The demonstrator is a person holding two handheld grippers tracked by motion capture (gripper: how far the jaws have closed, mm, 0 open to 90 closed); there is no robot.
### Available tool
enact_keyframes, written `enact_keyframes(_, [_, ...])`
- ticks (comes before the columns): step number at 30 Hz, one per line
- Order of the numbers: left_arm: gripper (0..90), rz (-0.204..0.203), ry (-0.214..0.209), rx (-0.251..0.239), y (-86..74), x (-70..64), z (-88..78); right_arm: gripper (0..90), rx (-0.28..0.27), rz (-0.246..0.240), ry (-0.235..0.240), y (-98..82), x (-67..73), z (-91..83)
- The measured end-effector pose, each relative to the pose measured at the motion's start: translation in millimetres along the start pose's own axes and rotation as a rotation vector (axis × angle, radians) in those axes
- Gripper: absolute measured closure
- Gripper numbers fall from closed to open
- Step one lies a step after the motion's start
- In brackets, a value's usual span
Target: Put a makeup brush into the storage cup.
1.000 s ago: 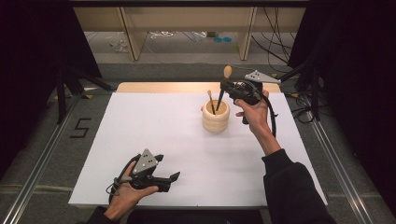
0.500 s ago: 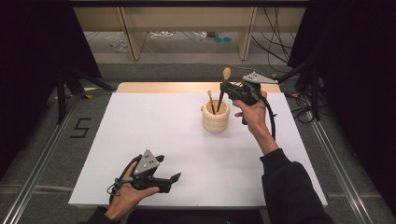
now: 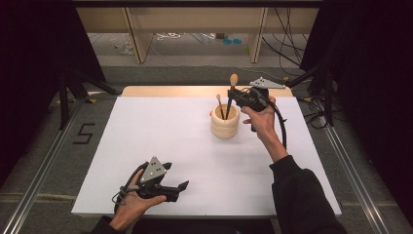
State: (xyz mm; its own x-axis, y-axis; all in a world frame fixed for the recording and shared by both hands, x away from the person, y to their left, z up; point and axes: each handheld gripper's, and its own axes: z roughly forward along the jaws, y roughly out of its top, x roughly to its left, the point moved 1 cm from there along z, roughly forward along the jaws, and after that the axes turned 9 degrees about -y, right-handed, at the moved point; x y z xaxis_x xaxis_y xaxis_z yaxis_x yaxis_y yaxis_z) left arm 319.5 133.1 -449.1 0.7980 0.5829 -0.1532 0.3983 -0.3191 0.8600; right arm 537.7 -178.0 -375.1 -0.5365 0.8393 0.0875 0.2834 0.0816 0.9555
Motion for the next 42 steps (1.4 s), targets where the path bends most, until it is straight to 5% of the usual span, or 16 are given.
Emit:
enact_keyframes(9, [16.1,-0.002,0.002,0.003,-0.3,-0.1,-0.1,78.0,-0.007,-0.014,-0.004,-3.0,-1.7,3.9])
enact_keyframes(42, [16.1,0.012,0.011,-0.003,0.7,0.7,-1.5,77.3,0.111,-0.014,0.004,-33.0,0.1,23.5])
